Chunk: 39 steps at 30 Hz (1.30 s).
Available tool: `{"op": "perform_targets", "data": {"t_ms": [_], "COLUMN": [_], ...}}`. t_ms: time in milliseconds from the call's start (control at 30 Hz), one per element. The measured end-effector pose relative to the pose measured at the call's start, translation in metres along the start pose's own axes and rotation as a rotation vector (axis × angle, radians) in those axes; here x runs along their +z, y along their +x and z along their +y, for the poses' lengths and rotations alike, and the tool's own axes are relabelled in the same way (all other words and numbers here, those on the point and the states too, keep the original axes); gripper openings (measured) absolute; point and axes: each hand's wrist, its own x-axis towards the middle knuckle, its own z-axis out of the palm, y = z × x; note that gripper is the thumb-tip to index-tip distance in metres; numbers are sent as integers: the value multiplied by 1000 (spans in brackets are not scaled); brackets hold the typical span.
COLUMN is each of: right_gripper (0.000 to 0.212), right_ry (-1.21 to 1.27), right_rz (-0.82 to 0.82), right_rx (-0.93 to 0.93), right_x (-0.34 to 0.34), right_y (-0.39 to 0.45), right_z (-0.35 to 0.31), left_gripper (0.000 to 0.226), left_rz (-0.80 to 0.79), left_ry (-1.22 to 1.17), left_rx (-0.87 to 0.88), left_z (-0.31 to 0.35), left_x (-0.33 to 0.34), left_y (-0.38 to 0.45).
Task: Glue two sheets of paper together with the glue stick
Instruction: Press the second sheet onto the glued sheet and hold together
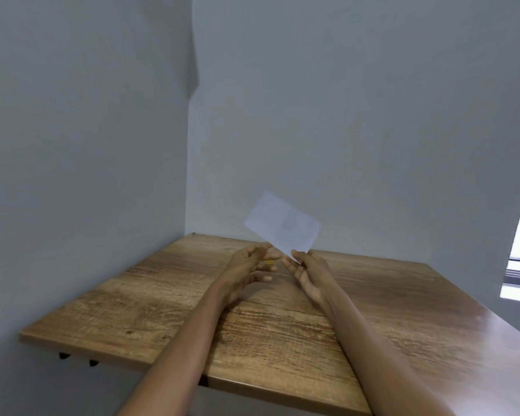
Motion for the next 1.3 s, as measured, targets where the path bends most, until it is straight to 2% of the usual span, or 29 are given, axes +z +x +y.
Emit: {"op": "perform_targets", "data": {"t_ms": [67,167,233,333,433,533,767,867,1000,1067,1167,1300], "right_gripper": [22,15,12,23,15,18,15,22,34,32,20,8], "right_ry": [-45,-175,-347,-673,-768,-715,-294,-379,-671,-679,-562,-346], "right_rz": [-61,-114,-126,-144,-129,-55,193,62,-152,-126,-17,133], "right_rx": [21,60,71,19,6,-10,-128,-97,59,43,-23,-103], "right_x": [4,8,10,12,10,1,-15,-14,-7,-7,-14,-21], "right_y": [-1,-5,-8,-12,-13,-12,-7,-7,-7,-6,-6,-5], "right_z": [7,13,16,18,11,2,-14,-13,2,1,-8,-17], "left_gripper": [21,16,16,11,19,24,26,26,14,14,25,15], "left_rz": [14,139,173,211,216,180,205,207,185,160,147,123], "left_ry": [82,124,157,270,282,295,335,315,328,336,386,441], "left_rx": [2,25,41,62,46,11,-53,-55,-53,-54,-66,-80], "left_z": [-4,-7,-9,-11,-8,-6,-2,-1,2,1,0,-1], "left_x": [-2,-8,-9,-9,-8,-6,-6,-5,-2,-2,-3,-3], "left_y": [2,5,6,5,3,1,-4,-4,-8,-8,-7,-5]}}
